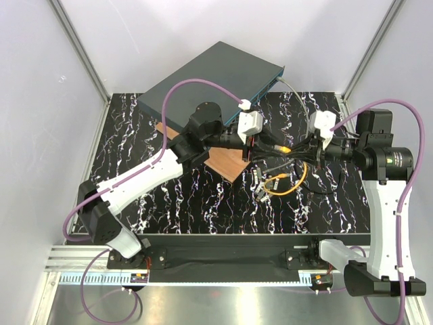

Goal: Insert the plug into the switch port

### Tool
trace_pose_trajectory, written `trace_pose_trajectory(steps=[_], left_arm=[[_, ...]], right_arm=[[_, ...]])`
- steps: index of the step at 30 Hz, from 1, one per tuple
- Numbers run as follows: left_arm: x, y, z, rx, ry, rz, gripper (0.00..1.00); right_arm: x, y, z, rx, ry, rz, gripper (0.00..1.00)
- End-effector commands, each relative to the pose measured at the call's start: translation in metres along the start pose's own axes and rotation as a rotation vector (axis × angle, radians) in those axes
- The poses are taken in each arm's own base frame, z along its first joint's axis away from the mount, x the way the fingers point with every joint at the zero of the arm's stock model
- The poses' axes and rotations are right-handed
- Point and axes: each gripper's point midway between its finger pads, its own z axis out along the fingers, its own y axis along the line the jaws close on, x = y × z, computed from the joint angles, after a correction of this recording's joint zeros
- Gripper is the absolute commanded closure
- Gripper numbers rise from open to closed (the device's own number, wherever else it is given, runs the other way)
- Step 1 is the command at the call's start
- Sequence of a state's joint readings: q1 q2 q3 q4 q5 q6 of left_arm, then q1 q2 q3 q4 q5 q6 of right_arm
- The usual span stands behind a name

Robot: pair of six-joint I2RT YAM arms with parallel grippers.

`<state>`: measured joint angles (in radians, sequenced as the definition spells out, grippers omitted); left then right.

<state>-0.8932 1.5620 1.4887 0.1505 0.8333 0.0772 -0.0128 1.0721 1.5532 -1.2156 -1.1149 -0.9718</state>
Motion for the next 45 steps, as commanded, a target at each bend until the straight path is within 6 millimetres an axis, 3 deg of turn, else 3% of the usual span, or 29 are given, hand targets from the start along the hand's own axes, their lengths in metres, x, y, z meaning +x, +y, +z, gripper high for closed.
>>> trace_pose_trajectory(steps=[1, 2, 3, 4, 6, 7, 8, 10, 11, 13, 14, 16, 17, 18, 20, 22, 29, 38, 45], left_arm=[[-0.039, 0.009, -0.002, -0.039, -0.06, 0.06, 0.58], [-0.039, 0.013, -0.004, -0.059, -0.046, 0.041, 0.42], [-0.043, 0.022, -0.009, -0.115, -0.04, 0.016, 0.38], [-0.061, 0.033, -0.017, -0.157, -0.054, 0.024, 0.36], [-0.068, 0.049, -0.03, -0.248, -0.029, -0.025, 0.31], [-0.088, 0.056, -0.038, -0.296, -0.046, -0.01, 0.29], [-0.086, 0.065, -0.05, -0.353, -0.016, -0.035, 0.28], [-0.103, 0.08, -0.067, -0.472, -0.014, -0.025, 0.27], [-0.096, 0.086, -0.078, -0.521, 0.028, -0.043, 0.26], [-0.096, 0.103, -0.097, -0.647, 0.073, -0.021, 0.24], [-0.084, 0.111, -0.11, -0.705, 0.122, -0.052, 0.24], [-0.073, 0.13, -0.135, -0.812, 0.156, -0.101, 0.24], [-0.062, 0.134, -0.144, -0.835, 0.184, -0.144, 0.24], [-0.055, 0.136, -0.148, -0.841, 0.186, -0.196, 0.25], [-0.042, 0.146, -0.165, -0.868, 0.213, -0.246, 0.26], [-0.036, 0.152, -0.174, -0.888, 0.226, -0.269, 0.27], [0.001, 0.164, -0.182, -0.912, 0.293, -0.353, 0.3], [0.015, 0.17, -0.184, -0.895, 0.313, -0.39, 0.31], [0.026, 0.173, -0.184, -0.893, 0.324, -0.415, 0.33]], right_arm=[[-0.012, -0.018, -0.001, 0.083, -0.018, 0.028, 1.0], [-0.011, -0.026, -0.001, 0.117, -0.014, 0.054, 1.0], [-0.007, -0.035, 0.0, 0.152, -0.002, 0.078, 1.0], [-0.004, -0.053, -0.003, 0.237, 0.023, 0.097, 1.0], [0.009, -0.075, -0.002, 0.298, 0.069, 0.133, 1.0], [0.012, -0.091, -0.007, 0.363, 0.1, 0.146, 1.0], [0.021, -0.104, -0.003, 0.373, 0.128, 0.175, 1.0], [0.024, -0.126, -0.008, 0.444, 0.167, 0.169, 1.0], [0.037, -0.141, -0.004, 0.459, 0.199, 0.192, 1.0], [0.04, -0.167, -0.009, 0.541, 0.231, 0.187, 1.0], [0.052, -0.182, -0.005, 0.558, 0.255, 0.207, 1.0], [0.05, -0.203, -0.008, 0.605, 0.273, 0.202, 1.0], [0.065, -0.215, 0.0, 0.597, 0.302, 0.231, 1.0], [0.062, -0.223, 0.0, 0.607, 0.299, 0.224, 1.0], [0.072, -0.235, 0.009, 0.589, 0.308, 0.237, 1.0], [0.069, -0.246, 0.014, 0.594, 0.274, 0.227, 1.0], [0.087, -0.271, 0.038, 0.569, 0.248, 0.305, 1.0], [0.089, -0.287, 0.077, 0.551, 0.221, 0.274, 1.0], [0.092, -0.311, 0.089, 0.604, 0.217, 0.282, 1.0]])
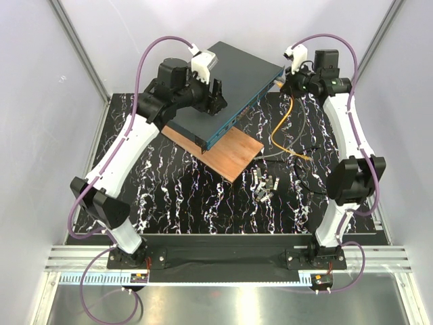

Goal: Insert the plug into the switch port

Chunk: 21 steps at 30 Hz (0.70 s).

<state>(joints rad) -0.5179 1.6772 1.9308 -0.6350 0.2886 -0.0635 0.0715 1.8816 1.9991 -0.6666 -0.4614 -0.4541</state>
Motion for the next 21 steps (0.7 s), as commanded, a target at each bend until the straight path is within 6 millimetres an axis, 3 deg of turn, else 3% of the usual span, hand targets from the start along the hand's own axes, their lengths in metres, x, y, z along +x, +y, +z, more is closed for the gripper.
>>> trace_pose_trajectory(steps=[1, 21], left_arm=[[-0.014, -0.003, 0.0, 0.025, -0.042, -0.005, 0.34], [-0.01, 0.0, 0.011, 0.031, -0.026, -0.02, 0.39]], right_arm=[[-0.033, -0.017, -0.001, 0.079, -0.082, -0.019, 1.0], [-0.028, -0.022, 0.013, 0.071, -0.075, -0.018, 1.0]])
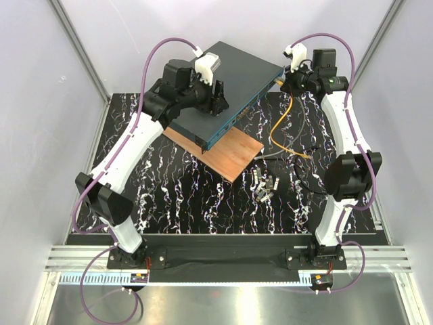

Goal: Insert the plug into the switch port

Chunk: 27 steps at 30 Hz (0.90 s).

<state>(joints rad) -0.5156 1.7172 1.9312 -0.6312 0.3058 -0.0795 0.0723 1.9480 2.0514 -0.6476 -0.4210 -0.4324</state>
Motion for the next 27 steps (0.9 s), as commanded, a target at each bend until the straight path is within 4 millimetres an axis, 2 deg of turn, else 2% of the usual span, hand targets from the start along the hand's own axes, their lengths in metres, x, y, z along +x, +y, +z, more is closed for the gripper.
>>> trace_pose_trajectory(steps=[1, 16, 22, 27], left_arm=[[-0.022, -0.004, -0.005, 0.019, -0.062, 0.009, 0.39], [-0.02, -0.003, -0.003, 0.02, -0.059, 0.008, 0.39], [-0.022, -0.005, -0.004, 0.024, -0.063, 0.005, 0.39], [-0.023, -0.005, -0.004, 0.022, -0.066, 0.009, 0.39]], right_arm=[[-0.032, -0.006, -0.005, 0.029, -0.089, -0.036, 1.0], [-0.052, -0.003, -0.013, 0.022, -0.156, -0.04, 1.0], [-0.051, 0.004, -0.016, -0.004, -0.153, -0.049, 1.0], [-0.042, 0.007, -0.018, -0.015, -0.128, -0.066, 1.0]])
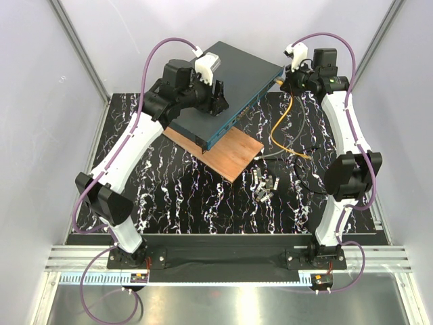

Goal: Insert the plug into the switch port

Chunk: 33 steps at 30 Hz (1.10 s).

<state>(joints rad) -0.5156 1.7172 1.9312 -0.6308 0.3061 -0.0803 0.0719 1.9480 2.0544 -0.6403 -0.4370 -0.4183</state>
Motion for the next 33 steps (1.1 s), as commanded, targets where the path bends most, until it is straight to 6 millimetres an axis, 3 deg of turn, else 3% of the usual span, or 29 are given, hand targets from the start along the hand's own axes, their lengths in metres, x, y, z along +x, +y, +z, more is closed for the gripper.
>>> trace_pose_trajectory(steps=[1, 12, 28, 33], left_arm=[[-0.022, -0.005, -0.004, 0.022, -0.064, 0.009, 0.39], [-0.026, -0.005, -0.002, 0.026, -0.072, 0.003, 0.39], [-0.024, -0.004, -0.003, 0.021, -0.07, 0.011, 0.39], [-0.023, -0.003, -0.001, 0.021, -0.067, 0.008, 0.39]], right_arm=[[-0.039, 0.007, -0.019, -0.007, -0.116, -0.078, 1.0], [-0.035, 0.016, -0.023, -0.022, -0.104, -0.072, 1.0], [-0.049, 0.024, -0.027, -0.066, -0.151, -0.085, 1.0], [-0.045, 0.029, -0.028, -0.087, -0.154, -0.093, 1.0]])
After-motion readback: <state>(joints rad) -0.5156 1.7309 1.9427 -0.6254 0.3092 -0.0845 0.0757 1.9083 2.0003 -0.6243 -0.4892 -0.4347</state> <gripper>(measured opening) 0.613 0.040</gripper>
